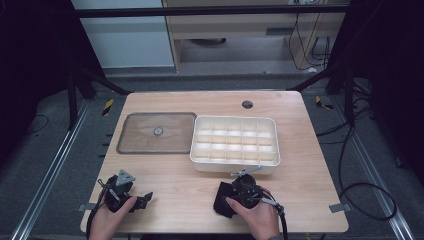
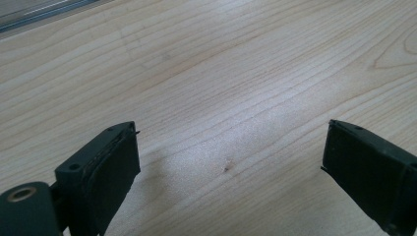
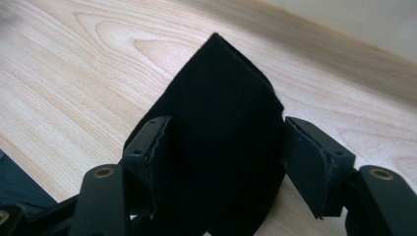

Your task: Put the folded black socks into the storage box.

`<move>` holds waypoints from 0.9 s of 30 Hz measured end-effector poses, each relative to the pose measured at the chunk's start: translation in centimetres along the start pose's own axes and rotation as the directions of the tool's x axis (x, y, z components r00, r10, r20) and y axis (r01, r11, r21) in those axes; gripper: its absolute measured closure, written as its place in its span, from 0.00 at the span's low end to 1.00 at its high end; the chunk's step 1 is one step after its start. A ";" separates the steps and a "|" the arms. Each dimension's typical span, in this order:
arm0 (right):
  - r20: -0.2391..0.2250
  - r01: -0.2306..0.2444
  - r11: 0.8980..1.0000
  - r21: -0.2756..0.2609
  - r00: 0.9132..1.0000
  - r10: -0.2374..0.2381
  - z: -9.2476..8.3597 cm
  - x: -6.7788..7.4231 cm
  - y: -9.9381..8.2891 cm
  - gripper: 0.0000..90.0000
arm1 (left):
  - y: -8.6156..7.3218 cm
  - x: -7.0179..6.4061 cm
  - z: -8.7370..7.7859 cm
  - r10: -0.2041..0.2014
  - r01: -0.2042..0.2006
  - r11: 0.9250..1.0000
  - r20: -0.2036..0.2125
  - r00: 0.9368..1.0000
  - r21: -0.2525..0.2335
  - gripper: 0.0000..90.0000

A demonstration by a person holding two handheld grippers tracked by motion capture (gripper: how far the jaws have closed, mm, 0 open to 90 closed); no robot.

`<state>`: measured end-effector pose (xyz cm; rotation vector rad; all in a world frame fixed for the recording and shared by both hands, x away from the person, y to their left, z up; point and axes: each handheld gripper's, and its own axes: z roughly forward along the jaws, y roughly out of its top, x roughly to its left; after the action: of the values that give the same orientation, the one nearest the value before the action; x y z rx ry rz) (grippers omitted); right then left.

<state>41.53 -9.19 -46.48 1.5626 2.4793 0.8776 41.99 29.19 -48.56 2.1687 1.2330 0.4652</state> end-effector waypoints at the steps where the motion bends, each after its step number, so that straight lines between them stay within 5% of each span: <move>1: -0.005 0.004 1.000 0.000 1.000 -0.004 0.1 -0.1 -0.1 0.40 | 0.0 0.0 0.0 0.000 0.000 1.000 0.001 1.000 0.003 0.07; 22: -0.023 -0.025 1.000 0.014 0.999 0.025 0.8 -0.4 -0.6 0.33 | 0.0 -0.1 0.1 0.006 -0.006 1.000 0.003 1.000 0.009 0.08; 27: -0.043 -0.027 0.999 0.018 0.999 0.028 0.8 -0.3 -0.6 0.42 | 0.0 -0.1 0.1 0.008 -0.008 1.000 0.004 1.000 0.012 0.08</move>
<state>41.54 -9.29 -47.54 1.6033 2.5070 0.9059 42.02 29.08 -48.64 2.1839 1.2287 0.4578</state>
